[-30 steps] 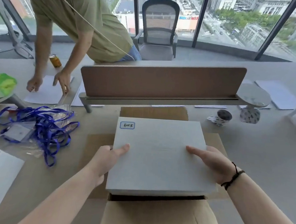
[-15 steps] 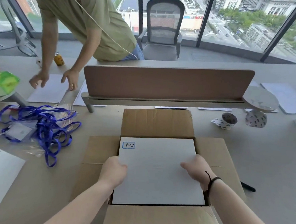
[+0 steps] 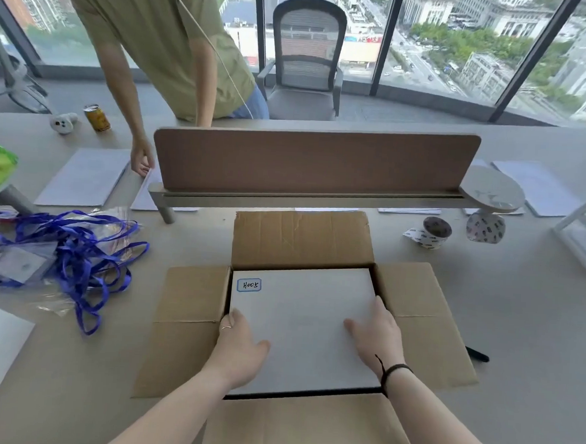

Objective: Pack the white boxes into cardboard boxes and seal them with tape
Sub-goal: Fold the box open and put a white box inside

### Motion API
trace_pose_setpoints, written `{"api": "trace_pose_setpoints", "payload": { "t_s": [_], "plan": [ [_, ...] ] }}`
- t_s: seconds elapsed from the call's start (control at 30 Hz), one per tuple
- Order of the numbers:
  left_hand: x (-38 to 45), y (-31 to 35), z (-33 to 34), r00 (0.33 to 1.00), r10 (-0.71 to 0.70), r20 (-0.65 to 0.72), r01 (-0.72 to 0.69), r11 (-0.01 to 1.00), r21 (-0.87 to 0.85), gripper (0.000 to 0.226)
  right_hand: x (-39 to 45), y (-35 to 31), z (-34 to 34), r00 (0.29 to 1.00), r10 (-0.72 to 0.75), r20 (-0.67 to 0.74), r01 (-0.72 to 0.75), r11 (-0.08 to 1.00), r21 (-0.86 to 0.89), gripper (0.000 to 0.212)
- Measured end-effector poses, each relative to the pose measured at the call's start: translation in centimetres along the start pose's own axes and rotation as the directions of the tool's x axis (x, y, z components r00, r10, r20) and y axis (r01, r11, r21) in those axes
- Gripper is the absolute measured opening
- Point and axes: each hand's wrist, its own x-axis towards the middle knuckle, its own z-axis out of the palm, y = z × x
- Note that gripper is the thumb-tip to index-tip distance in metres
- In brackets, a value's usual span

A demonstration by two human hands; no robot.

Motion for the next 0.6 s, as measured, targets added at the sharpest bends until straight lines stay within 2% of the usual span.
{"api": "trace_pose_setpoints", "payload": {
  "t_s": [0.07, 0.13, 0.2, 0.3, 0.43, 0.6],
  "plan": [
    [-0.2, -0.4, -0.1, 0.999, 0.036, 0.036, -0.037, 0.999, 0.038, 0.078, -0.7, 0.0, 0.2, 0.994, -0.076, -0.079, 0.074, 0.997, -0.019, 0.040],
    [-0.1, -0.7, -0.4, 0.996, 0.050, 0.070, -0.053, 0.998, 0.032, 0.088, -1.3, -0.1, 0.7, 0.982, -0.148, -0.116, 0.136, 0.985, -0.102, 0.035],
    [0.2, -1.0, -0.4, 0.993, 0.068, 0.093, -0.072, 0.997, 0.037, 0.089, -1.9, -0.4, 1.1, 0.976, -0.207, -0.073, 0.190, 0.962, -0.198, 0.036],
    [0.3, -1.3, 0.7, 0.975, 0.174, 0.137, -0.202, 0.951, 0.233, 0.083, -2.6, -1.1, 1.4, 0.971, -0.231, 0.056, 0.237, 0.918, -0.319, 0.016],
    [0.7, -0.9, 2.4, 0.937, 0.233, 0.261, -0.333, 0.822, 0.463, 0.083, -3.1, -1.6, 1.1, 0.967, -0.232, 0.109, 0.256, 0.885, -0.388, 0.025],
    [1.3, -1.0, 2.4, 0.920, 0.305, 0.248, -0.393, 0.721, 0.571, 0.078, -4.2, -2.2, 0.8, 0.975, -0.181, 0.129, 0.219, 0.884, -0.413, 0.043]
  ]
}}
